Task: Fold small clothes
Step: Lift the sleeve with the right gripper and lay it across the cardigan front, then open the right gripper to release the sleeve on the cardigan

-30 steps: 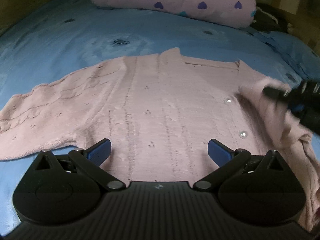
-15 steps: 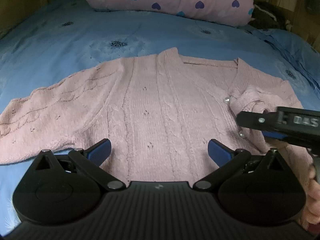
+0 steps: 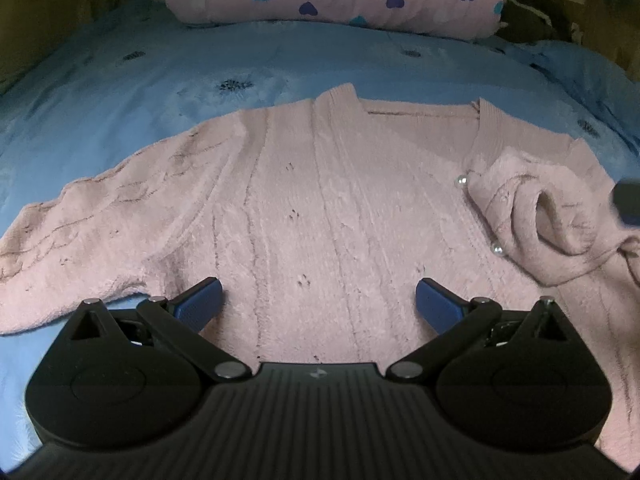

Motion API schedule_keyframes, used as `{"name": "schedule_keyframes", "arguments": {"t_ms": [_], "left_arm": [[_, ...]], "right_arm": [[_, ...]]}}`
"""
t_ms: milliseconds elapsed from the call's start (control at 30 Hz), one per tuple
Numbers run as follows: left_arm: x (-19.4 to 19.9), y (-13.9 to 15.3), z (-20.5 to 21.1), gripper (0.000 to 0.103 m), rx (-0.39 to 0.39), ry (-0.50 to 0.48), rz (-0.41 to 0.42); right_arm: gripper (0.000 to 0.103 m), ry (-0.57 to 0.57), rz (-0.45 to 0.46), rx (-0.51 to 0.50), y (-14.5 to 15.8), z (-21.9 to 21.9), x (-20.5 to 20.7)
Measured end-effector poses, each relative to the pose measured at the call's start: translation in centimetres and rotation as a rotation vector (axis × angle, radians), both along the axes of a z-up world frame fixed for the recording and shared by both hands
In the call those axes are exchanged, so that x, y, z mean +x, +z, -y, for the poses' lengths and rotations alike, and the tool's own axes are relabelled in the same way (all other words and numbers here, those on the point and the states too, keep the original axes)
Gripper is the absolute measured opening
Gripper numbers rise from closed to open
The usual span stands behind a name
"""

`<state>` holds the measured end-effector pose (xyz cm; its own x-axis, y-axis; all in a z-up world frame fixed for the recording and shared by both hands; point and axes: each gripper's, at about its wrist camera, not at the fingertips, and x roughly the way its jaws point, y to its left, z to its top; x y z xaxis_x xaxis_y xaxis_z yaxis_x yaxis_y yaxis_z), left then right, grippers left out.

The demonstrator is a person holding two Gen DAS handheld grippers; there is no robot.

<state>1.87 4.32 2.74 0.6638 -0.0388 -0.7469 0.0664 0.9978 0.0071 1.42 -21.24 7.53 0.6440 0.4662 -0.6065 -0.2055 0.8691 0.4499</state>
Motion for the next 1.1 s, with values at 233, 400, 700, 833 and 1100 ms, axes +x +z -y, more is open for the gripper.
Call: {"name": "schedule_keyframes", "arguments": {"t_ms": [233, 400, 700, 833, 1100], "left_arm": [[-0.9, 0.4, 1.0, 0.103, 0.050, -0.030, 0.036], [-1.4, 2.4, 2.5, 0.103, 0.044, -0.051, 0.056], [-1.8, 5.6, 11.3, 0.103, 0.078, -0.210, 0.139], [-1.0, 4.8, 15.5, 0.103, 0.065, -0.267, 0.119], [1.5, 2.5, 20.3, 0.103, 0.116, -0.304, 0.139]], "right_arm": [[0.064, -0.134, 0.070, -0.024, -0.4, 4.3, 0.3], [0.064, -0.231, 0.053, -0.087, -1.3, 6.2, 1.4], [0.064, -0.350, 0.031, -0.025, -0.9, 9.8, 1.6], [0.064, -0.372, -0.017, -0.018, -1.4, 10.9, 1.5], [0.064, -0.421, -0.060, -0.028, -2.0, 12.8, 1.2]]}}
